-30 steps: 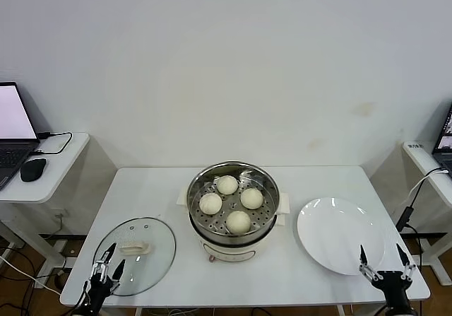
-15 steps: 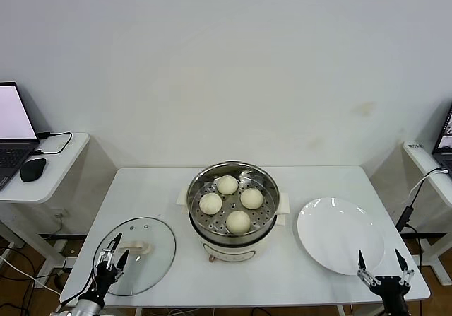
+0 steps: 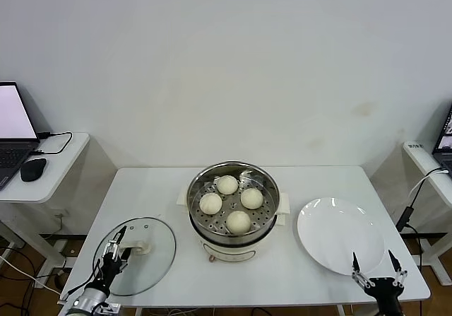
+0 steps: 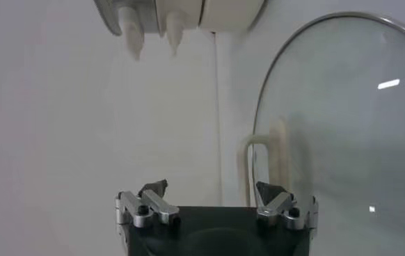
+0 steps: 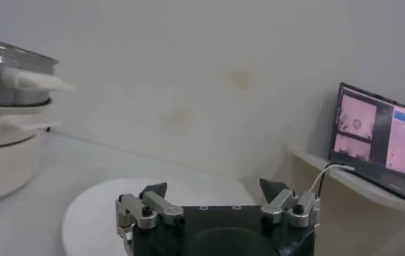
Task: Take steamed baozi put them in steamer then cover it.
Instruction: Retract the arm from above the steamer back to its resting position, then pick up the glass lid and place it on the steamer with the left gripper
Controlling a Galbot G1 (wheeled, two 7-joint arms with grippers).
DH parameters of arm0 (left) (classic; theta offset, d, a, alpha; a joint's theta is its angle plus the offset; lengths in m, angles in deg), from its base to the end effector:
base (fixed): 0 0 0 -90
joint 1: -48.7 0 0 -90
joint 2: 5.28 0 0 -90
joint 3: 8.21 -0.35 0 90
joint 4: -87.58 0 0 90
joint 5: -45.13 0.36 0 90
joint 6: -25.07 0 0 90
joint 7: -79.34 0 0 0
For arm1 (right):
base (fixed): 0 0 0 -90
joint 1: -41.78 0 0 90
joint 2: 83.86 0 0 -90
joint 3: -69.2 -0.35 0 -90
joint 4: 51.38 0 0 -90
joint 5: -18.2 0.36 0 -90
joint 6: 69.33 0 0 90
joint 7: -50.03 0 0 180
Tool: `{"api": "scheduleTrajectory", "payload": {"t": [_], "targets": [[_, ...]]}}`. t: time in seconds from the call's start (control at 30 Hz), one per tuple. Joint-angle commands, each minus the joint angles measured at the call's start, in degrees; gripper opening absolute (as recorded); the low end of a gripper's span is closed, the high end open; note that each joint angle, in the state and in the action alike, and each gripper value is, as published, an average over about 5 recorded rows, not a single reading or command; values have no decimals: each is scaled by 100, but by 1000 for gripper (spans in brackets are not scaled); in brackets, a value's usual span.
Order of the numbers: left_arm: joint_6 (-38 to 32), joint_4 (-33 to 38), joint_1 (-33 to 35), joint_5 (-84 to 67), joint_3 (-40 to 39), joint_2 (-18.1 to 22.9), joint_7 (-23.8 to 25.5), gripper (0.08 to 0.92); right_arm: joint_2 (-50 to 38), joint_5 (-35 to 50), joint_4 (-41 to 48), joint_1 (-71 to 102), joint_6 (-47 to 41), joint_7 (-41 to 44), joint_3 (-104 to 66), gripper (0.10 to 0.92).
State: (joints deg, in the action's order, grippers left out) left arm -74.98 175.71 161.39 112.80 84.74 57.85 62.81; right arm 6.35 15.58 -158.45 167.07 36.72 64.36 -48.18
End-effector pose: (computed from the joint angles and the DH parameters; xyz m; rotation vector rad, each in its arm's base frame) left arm 0.2103 0.1800 -0.4286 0.2840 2.1681 2.2441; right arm 0.1079 -0.1574 -0.3764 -0.2071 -3.0148 0.4544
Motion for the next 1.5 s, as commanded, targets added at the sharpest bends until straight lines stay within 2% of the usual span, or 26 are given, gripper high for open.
{"api": "scheduleTrajectory", "payload": {"t": [0.03, 0.1, 0.2, 0.63, 0.8, 0.93, 1.13, 1.33, 1.5], "targets": [[-35, -203, -337, 81, -27, 24, 20, 823, 12, -73, 41, 12, 69, 10, 22, 823], [-52, -233, -374, 97, -35, 46, 26, 817, 13, -104, 50, 25, 90, 13, 34, 822], [-61, -289, -420, 103, -56, 76, 39, 764, 13, -122, 54, 42, 100, 14, 50, 823], [-198, -511, -491, 33, -63, 176, -105, 386, 12, -180, -44, 111, 171, 23, 100, 823], [-225, -286, -328, -157, 9, 143, -184, 248, 13, -213, -72, 149, 197, 18, 179, 822], [-45, 191, -36, -385, 127, 38, -154, 149, 10, -235, -103, 182, 219, 12, 235, 823], [754, 1267, 310, -744, 402, -216, 250, 133, 8, -298, -121, 222, 256, -7, 374, 822], [1421, 2105, 312, -1199, 553, -512, 951, 133, -7, -372, -108, 244, 314, -30, 511, 823], [1837, 2847, 213, -1497, 364, -829, 1414, 133, -25, -389, -69, 232, 364, -101, 558, 823]]}}
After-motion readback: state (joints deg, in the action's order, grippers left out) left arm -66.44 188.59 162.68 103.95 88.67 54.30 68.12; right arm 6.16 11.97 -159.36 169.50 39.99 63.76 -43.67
